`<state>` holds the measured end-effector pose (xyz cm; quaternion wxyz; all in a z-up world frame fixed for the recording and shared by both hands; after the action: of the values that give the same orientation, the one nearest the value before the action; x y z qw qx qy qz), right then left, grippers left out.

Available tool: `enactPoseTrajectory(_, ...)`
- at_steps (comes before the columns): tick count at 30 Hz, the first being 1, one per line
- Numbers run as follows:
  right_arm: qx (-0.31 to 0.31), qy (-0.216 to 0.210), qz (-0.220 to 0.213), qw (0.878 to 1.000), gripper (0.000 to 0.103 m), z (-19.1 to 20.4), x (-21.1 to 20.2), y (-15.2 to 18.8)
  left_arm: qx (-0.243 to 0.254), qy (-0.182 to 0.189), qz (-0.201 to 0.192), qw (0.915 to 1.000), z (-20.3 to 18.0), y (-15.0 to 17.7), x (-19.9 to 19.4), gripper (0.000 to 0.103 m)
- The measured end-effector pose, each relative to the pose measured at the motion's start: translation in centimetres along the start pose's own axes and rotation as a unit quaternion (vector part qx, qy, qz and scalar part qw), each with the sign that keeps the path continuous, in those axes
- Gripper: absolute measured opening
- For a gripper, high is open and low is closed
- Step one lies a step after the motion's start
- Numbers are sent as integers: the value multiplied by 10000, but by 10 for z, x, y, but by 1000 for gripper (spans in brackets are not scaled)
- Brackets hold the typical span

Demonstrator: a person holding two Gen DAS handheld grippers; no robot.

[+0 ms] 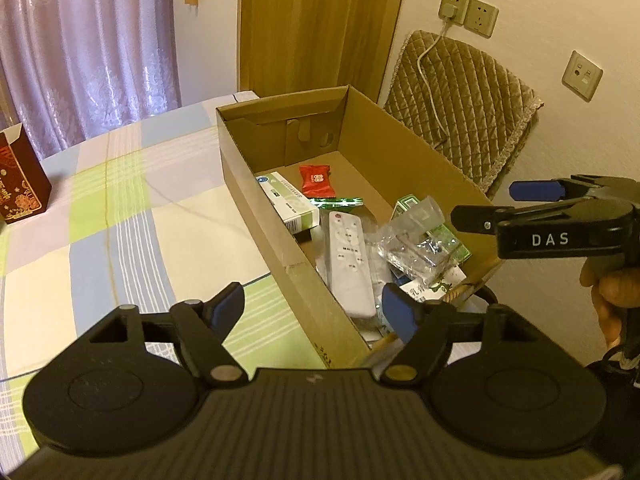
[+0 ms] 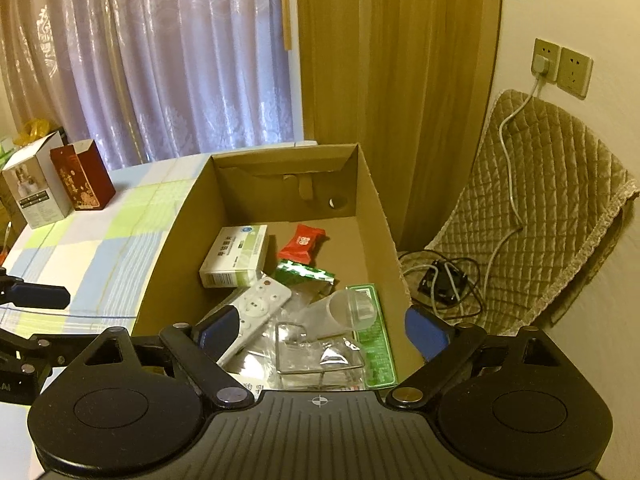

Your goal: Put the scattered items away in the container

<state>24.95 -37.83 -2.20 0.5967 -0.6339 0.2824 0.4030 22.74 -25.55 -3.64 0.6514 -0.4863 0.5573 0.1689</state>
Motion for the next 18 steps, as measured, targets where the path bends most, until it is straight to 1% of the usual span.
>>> enactPoseTrajectory(1,0,5,-13,10000,102,0,-2,1,-9,-11,-3,10000,-1,1,-1,78)
enactPoseTrajectory(2,12,8,-43,10000,103,0,-4,1,-20,-22,-7,10000,-1,3,-2,82)
enactPoseTrajectory(3,17,11,-65,10000,103,0,-7,2,-31,-38,-19,10000,-2,4,-4,86)
enactPoseTrajectory(5,7,-2,-72,10000,103,1,-11,2,-50,-61,-43,10000,-3,7,-7,90)
enactPoseTrajectory(8,34,-4,-87,10000,103,1,-20,4,-104,-103,-76,9999,-4,11,-12,99)
enactPoseTrajectory(10,76,-22,-72,9999,103,2,-25,6,-144,-150,-101,9997,-6,14,-16,102)
enactPoseTrajectory(18,125,-62,-86,9999,103,6,-51,18,-441,-99,-113,9989,-14,27,-34,102)
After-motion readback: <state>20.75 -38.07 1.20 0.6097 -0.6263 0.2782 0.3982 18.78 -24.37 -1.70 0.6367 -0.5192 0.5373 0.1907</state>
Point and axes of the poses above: each gripper's, at about its wrist camera, not at the fingertips, and x roughly the way its jaws point, z to its left, y to its underside, the point moved 10 cm from there along x, roughly the way its jaws point, and after that the axes turned 15 degrees about z, right-handed, at the moved point
